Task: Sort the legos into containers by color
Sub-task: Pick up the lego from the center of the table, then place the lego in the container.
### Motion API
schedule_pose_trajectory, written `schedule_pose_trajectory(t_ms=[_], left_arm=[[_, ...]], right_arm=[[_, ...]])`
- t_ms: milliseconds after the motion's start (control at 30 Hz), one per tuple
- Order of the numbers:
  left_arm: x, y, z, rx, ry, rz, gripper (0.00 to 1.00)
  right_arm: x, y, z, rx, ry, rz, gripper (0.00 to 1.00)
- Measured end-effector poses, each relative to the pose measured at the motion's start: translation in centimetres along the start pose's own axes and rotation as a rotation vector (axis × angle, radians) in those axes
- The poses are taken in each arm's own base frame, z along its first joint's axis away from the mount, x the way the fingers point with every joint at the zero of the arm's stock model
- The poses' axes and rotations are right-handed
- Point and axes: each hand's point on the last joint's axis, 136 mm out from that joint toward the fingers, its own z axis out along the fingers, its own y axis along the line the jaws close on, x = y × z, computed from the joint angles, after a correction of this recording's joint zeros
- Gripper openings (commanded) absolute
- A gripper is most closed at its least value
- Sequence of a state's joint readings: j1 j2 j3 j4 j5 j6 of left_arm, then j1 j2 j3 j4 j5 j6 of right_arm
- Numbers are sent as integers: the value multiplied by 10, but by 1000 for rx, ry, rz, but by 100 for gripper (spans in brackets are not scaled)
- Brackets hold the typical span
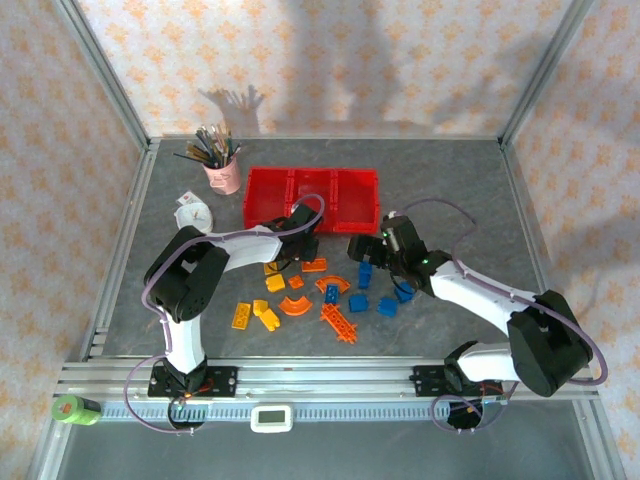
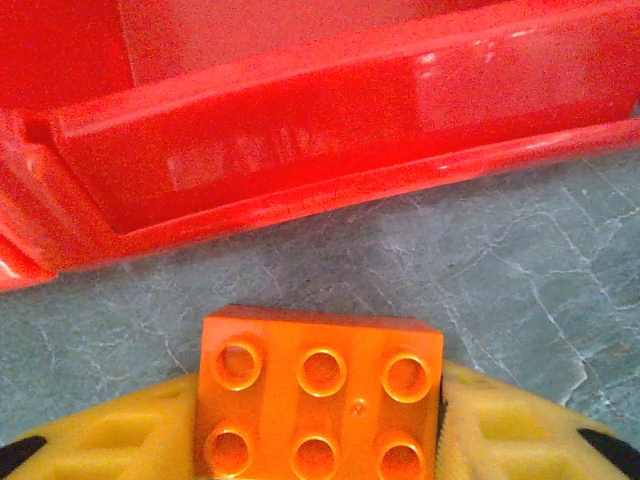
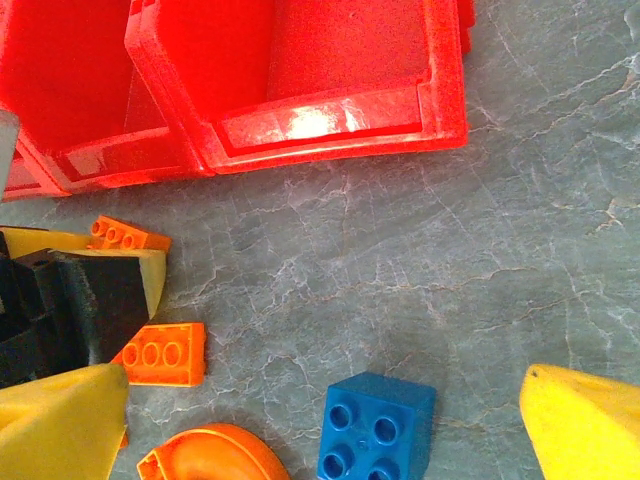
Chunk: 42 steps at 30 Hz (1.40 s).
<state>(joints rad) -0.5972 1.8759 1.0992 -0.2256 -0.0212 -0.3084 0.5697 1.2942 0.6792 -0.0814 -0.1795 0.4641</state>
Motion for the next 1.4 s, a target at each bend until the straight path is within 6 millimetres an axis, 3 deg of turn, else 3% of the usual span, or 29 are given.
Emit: schedule_pose_trajectory(t_ms=[233,600,733,900,1000,1133,1400], left_arm=[[-6,-2,-13,18,-26,-2,33],[-48,6,-96,73,-243,-111,29],[-64,21,-108,36,-300,-179,28],[-96,58,-105,-44,-347,-306,28],[-113,80,-92,-91,-353,-372,28],[-120,101,-71,-137,-336,-423,29],[-131,122,-41,-180,-311,-473,52]], right_arm=[[-1,1,0,-2,-2,0,100],[-23,30,-9,-93,-33,-4,100],[-35,44,-10,-134,-49,1,100],[-49,57,-1,-156,-69,11,100],[-51,58,3,-155,-69,12,100],[-52,59,8,-150,-64,12,100],[-51,58,13,-143,-60,11,100]])
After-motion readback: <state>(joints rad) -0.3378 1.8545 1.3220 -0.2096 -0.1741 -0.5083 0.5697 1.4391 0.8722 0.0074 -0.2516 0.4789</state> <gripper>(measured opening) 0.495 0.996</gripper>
